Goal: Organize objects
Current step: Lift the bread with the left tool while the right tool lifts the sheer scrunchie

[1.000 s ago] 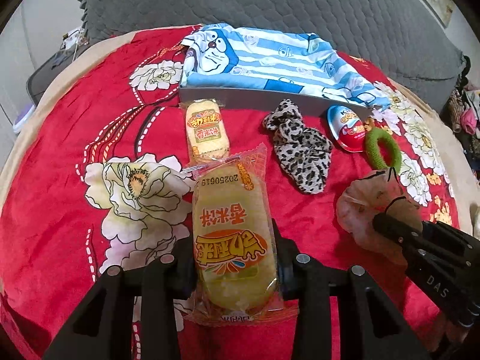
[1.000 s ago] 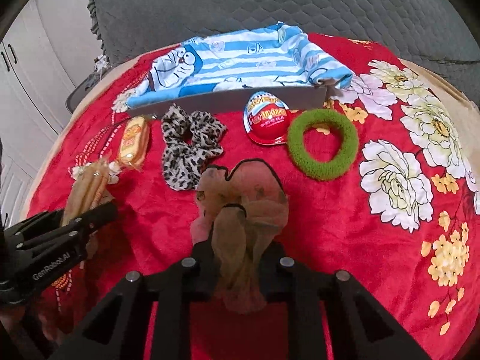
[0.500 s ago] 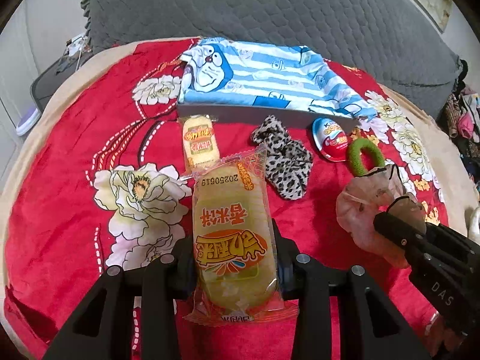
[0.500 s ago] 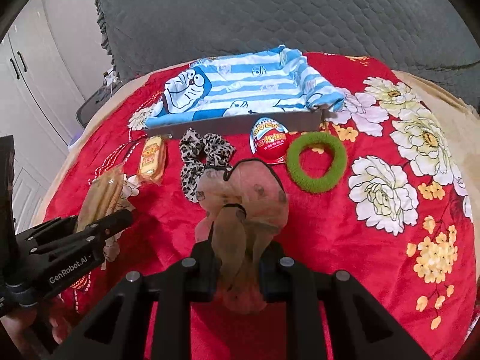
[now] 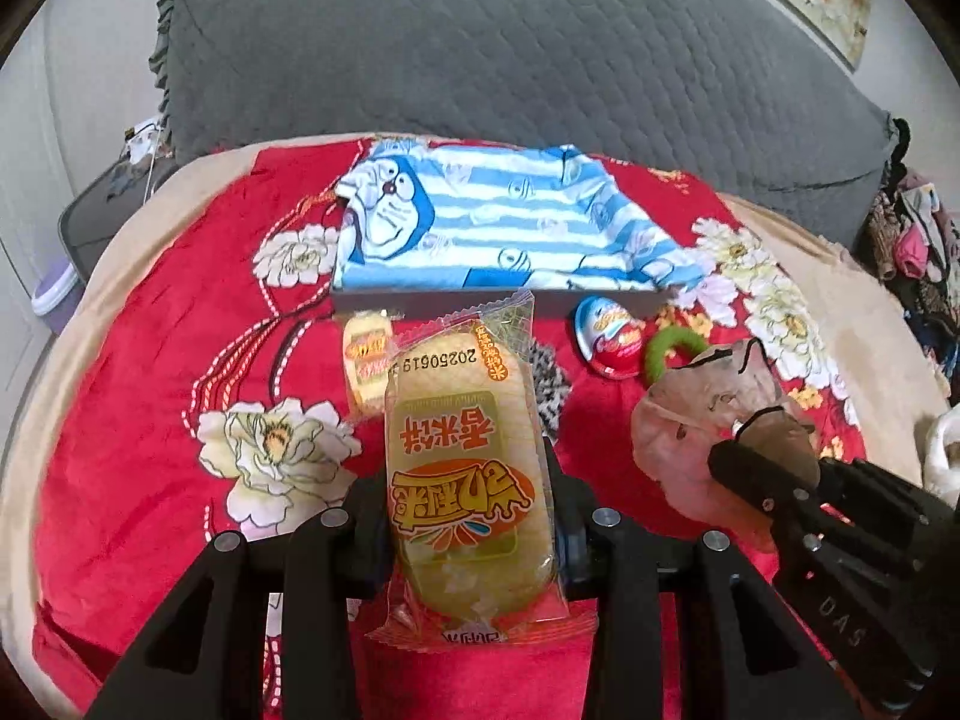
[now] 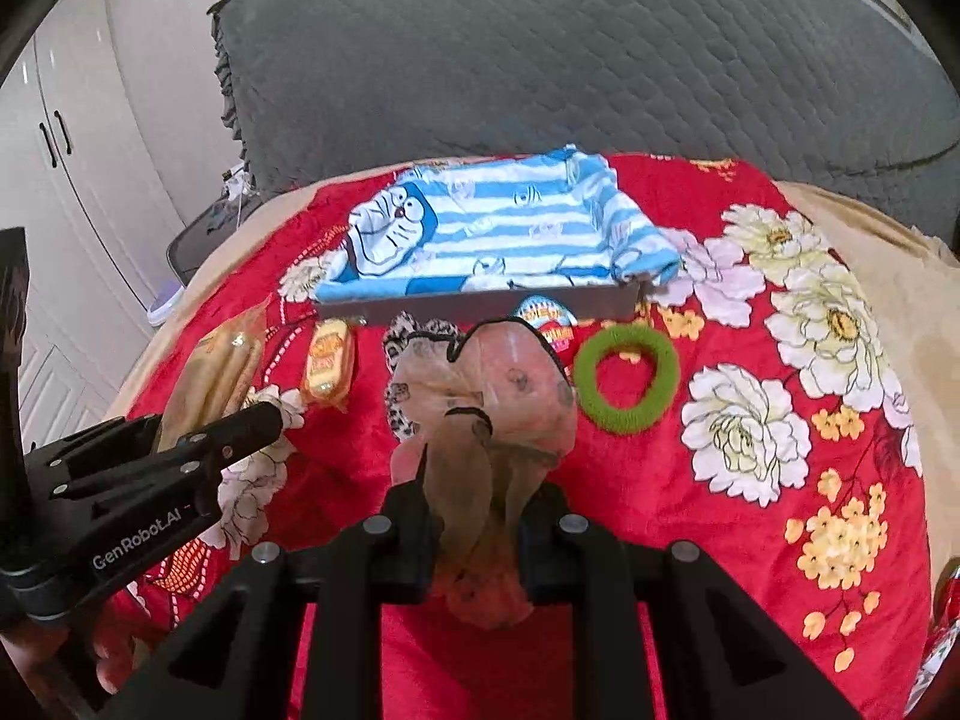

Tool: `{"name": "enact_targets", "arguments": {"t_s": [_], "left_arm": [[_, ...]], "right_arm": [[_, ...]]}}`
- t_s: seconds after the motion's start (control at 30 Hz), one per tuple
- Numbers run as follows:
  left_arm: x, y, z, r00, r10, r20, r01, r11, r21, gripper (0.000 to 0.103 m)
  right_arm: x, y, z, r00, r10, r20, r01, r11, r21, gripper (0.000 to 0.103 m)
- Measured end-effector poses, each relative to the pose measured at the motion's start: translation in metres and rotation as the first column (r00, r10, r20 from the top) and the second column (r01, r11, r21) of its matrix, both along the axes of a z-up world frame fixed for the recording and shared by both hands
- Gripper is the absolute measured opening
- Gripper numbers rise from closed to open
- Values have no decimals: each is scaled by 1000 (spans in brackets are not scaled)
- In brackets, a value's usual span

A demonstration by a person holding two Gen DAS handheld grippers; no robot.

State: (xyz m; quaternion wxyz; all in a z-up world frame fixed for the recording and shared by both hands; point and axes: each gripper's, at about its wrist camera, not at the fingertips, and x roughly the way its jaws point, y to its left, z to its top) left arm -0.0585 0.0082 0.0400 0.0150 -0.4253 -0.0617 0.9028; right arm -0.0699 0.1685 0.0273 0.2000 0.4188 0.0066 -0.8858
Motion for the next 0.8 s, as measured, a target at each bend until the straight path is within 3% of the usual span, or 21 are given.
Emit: {"name": "enact_targets", "arguments": {"t_s": [0.47,0.8], "left_arm": [[-7,1,15,998,40,-53,-39,999,14,40],[-24,10,25,996,15,-87,-18,1000,-26,40]], "right_arm": [[-15,0,28,995,-29,-100,26,999,-38,21],[-35,0,41,990,-40,-134,31,997,-64,21]]}}
